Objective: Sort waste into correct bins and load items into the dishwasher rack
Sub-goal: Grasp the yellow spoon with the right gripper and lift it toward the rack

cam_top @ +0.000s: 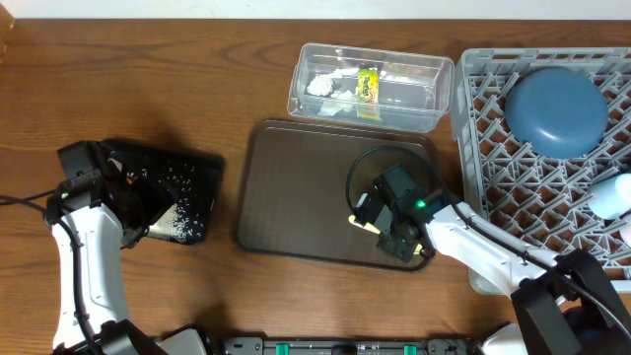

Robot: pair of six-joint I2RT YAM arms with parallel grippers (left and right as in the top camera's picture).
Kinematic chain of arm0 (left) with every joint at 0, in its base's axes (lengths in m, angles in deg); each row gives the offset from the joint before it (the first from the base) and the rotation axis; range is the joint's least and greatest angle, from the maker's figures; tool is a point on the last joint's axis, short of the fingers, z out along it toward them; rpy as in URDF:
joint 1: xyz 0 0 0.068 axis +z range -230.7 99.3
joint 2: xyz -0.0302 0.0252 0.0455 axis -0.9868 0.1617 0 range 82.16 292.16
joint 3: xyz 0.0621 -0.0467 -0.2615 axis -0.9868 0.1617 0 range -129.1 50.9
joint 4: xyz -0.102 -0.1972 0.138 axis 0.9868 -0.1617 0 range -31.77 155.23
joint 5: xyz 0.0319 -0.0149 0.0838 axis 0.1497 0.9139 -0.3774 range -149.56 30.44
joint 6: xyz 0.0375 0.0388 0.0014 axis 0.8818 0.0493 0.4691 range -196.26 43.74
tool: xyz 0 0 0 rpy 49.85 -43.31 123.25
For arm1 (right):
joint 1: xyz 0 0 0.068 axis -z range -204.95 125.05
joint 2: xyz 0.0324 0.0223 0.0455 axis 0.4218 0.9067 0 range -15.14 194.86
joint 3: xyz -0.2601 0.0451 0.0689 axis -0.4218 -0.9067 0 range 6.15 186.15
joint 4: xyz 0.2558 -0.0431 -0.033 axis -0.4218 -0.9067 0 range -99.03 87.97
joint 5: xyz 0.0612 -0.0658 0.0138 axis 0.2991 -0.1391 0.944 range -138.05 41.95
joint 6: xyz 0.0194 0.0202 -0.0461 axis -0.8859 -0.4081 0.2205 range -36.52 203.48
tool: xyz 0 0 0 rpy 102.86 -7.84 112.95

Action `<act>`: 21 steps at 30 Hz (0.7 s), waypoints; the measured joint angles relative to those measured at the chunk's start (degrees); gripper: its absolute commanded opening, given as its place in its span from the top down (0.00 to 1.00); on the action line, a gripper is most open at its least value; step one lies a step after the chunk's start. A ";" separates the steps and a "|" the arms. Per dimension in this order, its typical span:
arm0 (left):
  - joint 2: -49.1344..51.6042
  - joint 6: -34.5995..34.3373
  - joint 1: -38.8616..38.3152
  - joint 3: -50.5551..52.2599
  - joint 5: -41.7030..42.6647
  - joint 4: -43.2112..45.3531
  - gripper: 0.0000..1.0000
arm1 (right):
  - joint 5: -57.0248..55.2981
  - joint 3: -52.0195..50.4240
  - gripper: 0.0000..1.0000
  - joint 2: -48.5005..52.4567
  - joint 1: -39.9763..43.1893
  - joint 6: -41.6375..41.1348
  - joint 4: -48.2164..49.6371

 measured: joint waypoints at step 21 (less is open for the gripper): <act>0.00 0.00 0.00 0.00 0.00 0.00 0.16 | 0.22 0.52 0.99 -0.02 0.00 -0.04 0.15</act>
